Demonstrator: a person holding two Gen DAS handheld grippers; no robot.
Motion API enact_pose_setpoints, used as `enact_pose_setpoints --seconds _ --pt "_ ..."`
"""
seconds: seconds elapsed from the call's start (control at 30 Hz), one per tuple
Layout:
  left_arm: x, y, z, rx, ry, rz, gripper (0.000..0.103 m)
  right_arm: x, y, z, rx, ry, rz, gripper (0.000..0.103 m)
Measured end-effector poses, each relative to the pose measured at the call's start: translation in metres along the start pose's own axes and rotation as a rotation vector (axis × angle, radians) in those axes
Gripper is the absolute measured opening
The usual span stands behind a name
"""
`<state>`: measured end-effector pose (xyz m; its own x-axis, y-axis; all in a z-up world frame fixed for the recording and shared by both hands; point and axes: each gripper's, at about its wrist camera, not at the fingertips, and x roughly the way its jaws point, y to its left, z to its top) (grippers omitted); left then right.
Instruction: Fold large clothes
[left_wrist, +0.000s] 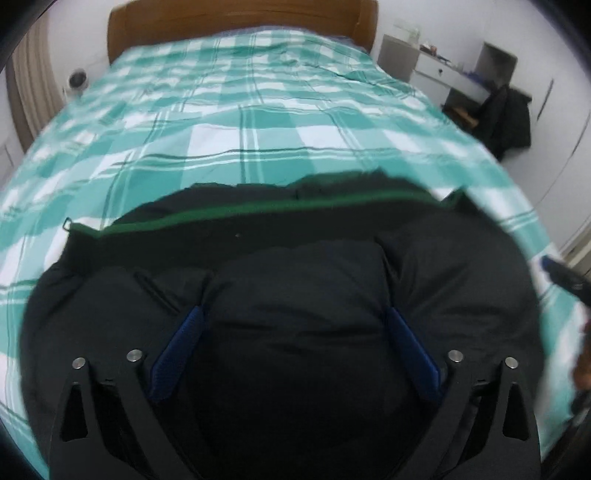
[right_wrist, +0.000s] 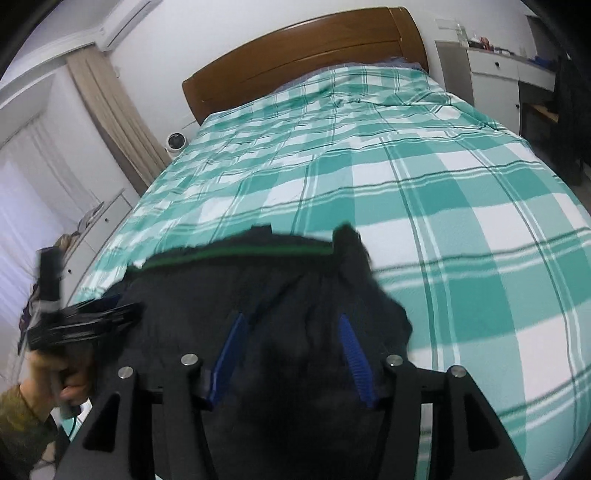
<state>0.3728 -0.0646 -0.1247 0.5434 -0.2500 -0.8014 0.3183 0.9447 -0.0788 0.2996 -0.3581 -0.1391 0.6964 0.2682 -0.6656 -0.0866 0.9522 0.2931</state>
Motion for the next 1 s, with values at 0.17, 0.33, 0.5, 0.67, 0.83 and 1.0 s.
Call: enact_pose_setpoints --seconds 0.17,0.33,0.5,0.67,0.83,1.0 --pt "0.020 -0.006 -0.012 0.029 0.008 0.043 0.102 0.027 -0.019 -0.027 0.048 -0.015 0.063 0.055" --pt "0.029 0.004 -0.021 0.002 -0.022 0.028 0.102 0.046 -0.027 -0.032 0.097 -0.015 0.088 0.055" --pt "0.023 0.006 -0.015 -0.007 -0.006 0.018 0.102 0.053 -0.024 -0.037 0.085 -0.014 0.055 0.055" --pt "-0.027 -0.002 -0.011 0.023 0.019 -0.026 0.098 0.045 -0.022 -0.034 0.090 0.004 0.019 0.055" --pt "-0.034 -0.013 -0.038 0.056 0.061 -0.006 0.098 0.015 -0.014 -0.031 0.103 -0.014 -0.021 0.055" --pt "-0.013 -0.023 -0.061 0.088 0.027 0.055 0.101 -0.033 -0.008 -0.046 0.115 -0.083 -0.005 0.055"
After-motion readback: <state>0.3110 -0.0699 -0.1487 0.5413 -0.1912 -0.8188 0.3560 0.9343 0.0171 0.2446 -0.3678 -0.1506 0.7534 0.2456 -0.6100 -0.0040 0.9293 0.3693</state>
